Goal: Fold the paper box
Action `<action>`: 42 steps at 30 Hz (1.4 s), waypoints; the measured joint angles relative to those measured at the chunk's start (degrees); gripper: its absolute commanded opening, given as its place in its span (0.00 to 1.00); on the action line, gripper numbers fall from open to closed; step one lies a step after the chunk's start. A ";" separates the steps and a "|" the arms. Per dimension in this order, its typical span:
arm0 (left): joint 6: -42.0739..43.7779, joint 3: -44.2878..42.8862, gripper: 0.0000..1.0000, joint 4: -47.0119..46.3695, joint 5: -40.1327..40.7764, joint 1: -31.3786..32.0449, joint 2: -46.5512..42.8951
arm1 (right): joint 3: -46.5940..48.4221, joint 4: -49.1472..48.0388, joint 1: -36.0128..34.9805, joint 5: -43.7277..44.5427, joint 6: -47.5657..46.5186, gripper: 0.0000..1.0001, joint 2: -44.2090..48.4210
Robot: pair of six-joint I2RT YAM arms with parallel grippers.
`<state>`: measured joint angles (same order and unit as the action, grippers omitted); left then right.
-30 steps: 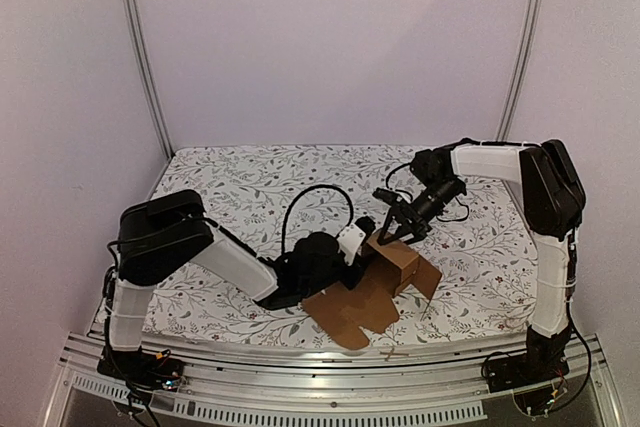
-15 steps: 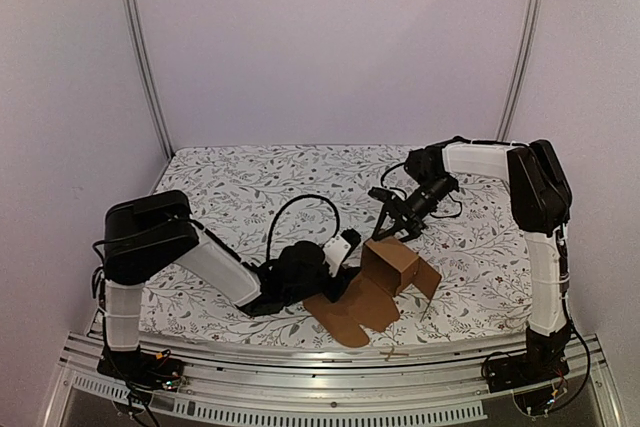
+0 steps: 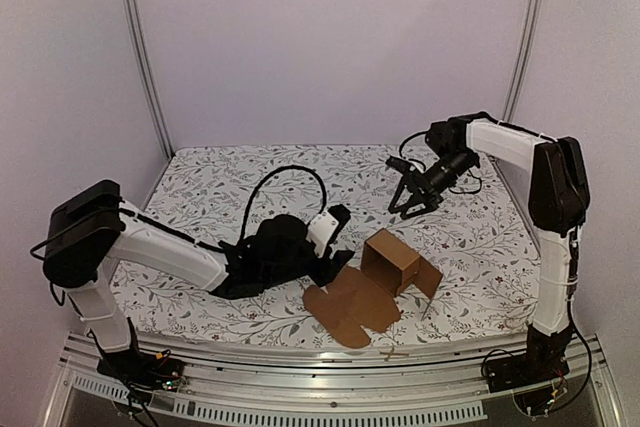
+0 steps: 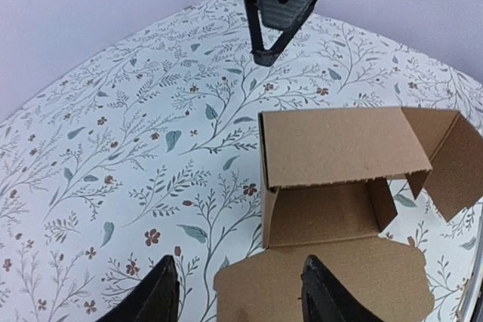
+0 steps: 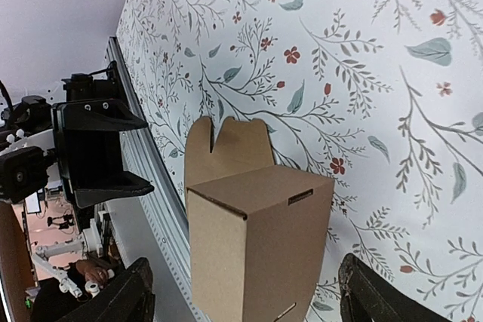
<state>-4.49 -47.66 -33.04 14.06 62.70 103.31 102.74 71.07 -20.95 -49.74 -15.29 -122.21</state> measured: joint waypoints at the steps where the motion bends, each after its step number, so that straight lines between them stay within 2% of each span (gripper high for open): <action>1: -0.11 -0.90 0.74 2.97 0.66 0.00 -1.81 | 0.09 0.39 1.42 0.11 -0.39 0.81 1.51; 2: -0.26 -2.23 0.83 6.01 1.49 0.00 -3.43 | 0.02 0.94 2.93 0.35 -0.87 0.81 3.26; 3: -0.35 -3.91 0.87 8.92 2.25 -0.04 -4.72 | -0.57 1.03 4.15 0.74 -1.64 0.81 5.09; 5: -0.98 -8.46 0.88 14.45 3.69 -0.15 -6.23 | -4.15 0.28 6.47 2.91 -3.43 0.82 10.16; 9: -1.86 -20.79 0.81 24.87 3.96 -0.94 -4.57 | -18.12 -3.76 7.30 10.86 -7.48 0.84 23.61; 13: -2.67 -39.06 0.79 34.82 3.39 -1.79 4.20 | -31.45 -6.88 6.40 18.16 -12.52 0.84 38.42; 16: -2.67 -45.31 0.79 38.27 0.39 -2.10 9.77 | -39.54 -8.79 6.25 21.86 -16.94 0.84 47.10; 18: -2.62 -46.49 0.79 39.69 -2.05 -2.12 12.35 | -44.04 -10.32 6.16 23.69 -19.80 0.84 50.18; 24: -2.05 -45.72 0.78 42.53 -7.85 -2.12 16.81 | -52.68 -14.38 1.53 28.96 -25.81 0.83 51.52; 29: -2.69 -43.04 0.74 42.75 -9.66 -2.12 16.46 | -52.37 -18.25 -8.37 33.09 -26.53 0.79 45.81; 33: -4.59 -37.20 0.70 41.16 -9.88 -2.12 14.16 | -48.06 -19.74 -12.07 35.47 -24.13 0.74 39.23; 42: -10.80 -20.22 0.66 38.60 -9.75 -2.36 1.16 | -33.90 -24.52 -12.15 39.98 -18.25 0.74 27.34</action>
<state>-15.29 -67.88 5.56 4.32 60.34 104.47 68.84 46.54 -33.10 -9.76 -33.54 -94.87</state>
